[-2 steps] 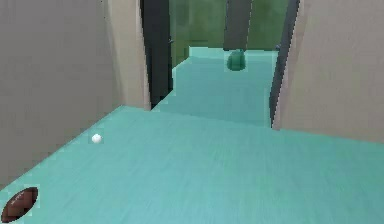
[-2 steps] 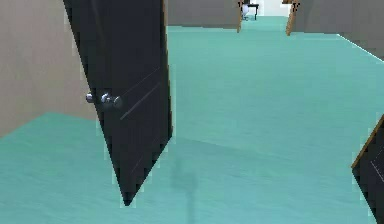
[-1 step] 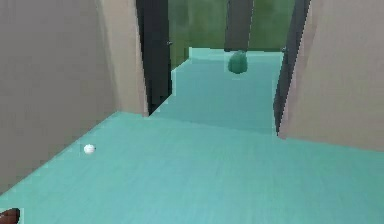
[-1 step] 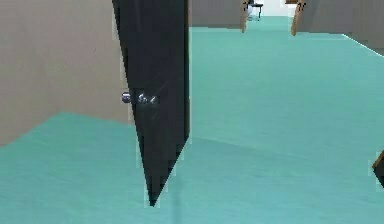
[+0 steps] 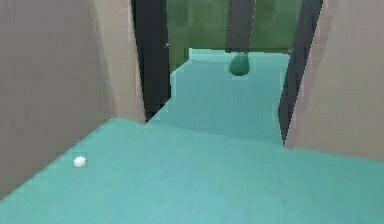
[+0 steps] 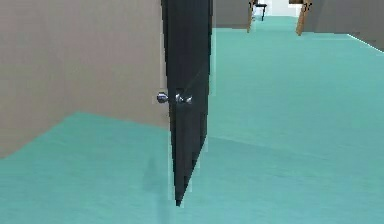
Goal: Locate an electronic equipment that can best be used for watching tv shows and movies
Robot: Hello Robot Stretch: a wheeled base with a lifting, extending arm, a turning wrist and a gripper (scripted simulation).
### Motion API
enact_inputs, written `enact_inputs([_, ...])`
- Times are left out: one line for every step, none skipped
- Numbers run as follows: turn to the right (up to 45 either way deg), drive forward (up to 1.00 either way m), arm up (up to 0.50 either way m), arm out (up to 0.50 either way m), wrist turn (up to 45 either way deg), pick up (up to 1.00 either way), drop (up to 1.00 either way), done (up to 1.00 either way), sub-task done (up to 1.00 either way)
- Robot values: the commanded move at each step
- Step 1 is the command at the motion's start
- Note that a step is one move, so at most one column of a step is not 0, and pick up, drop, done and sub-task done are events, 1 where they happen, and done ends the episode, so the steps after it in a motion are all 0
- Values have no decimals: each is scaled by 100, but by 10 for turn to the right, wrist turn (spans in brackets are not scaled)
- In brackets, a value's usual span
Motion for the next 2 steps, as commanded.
enact_inputs([120, 0, 0, 0, 0, 0, 0, 0, 0])
enact_inputs([0, 100, 0, 0, 0, 0, 0, 0, 0])
